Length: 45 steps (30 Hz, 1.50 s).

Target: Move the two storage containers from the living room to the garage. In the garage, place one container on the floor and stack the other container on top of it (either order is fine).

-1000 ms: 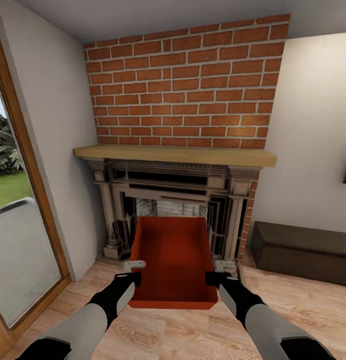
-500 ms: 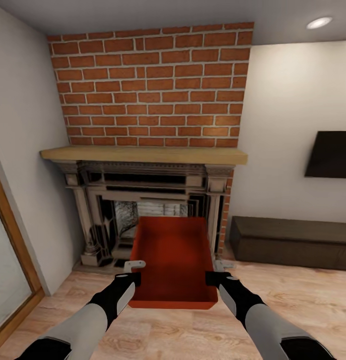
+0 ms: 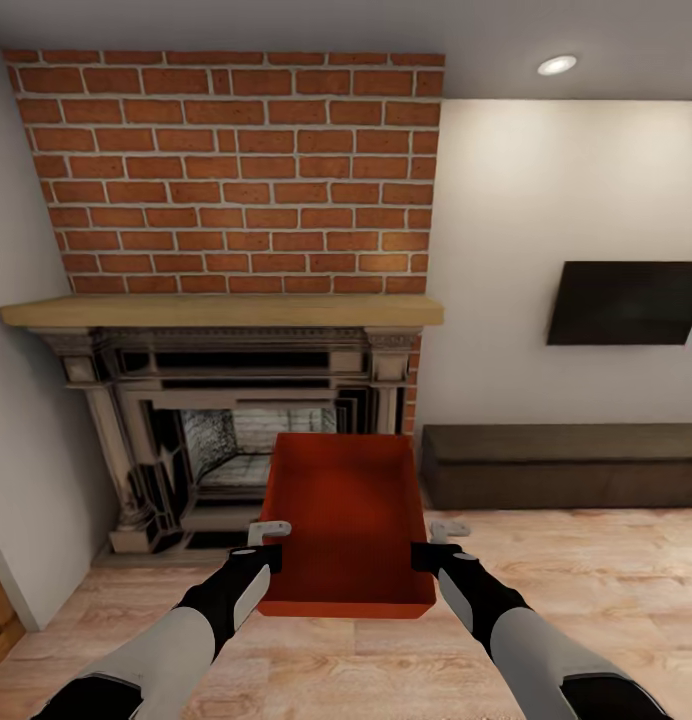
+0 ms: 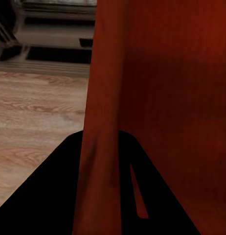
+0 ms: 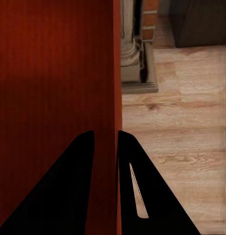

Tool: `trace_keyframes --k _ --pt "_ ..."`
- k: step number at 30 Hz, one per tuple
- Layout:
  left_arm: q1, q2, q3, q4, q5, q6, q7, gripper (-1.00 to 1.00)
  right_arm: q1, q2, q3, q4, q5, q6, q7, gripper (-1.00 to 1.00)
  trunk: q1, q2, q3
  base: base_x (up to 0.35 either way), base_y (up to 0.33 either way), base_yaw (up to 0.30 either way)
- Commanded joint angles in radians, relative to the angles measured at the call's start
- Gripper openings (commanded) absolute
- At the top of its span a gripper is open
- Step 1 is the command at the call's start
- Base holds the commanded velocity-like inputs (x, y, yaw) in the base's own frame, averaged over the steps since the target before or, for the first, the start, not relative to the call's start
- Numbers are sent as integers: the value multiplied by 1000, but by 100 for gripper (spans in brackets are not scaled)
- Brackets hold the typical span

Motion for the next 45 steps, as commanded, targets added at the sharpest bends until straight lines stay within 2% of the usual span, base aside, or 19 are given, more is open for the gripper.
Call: trace_keyframes --k 1,45 --pt "0 1 1 -2 12 6 9 -100 0 0 -14 -4 -1 5 0 -100 0 -1 0 0 0 -288" --pt "0 1 -4 -2 11 5 9 -100 0 0 -14 -4 -1 5 0 -100 0 -1 0 0 0 -288"
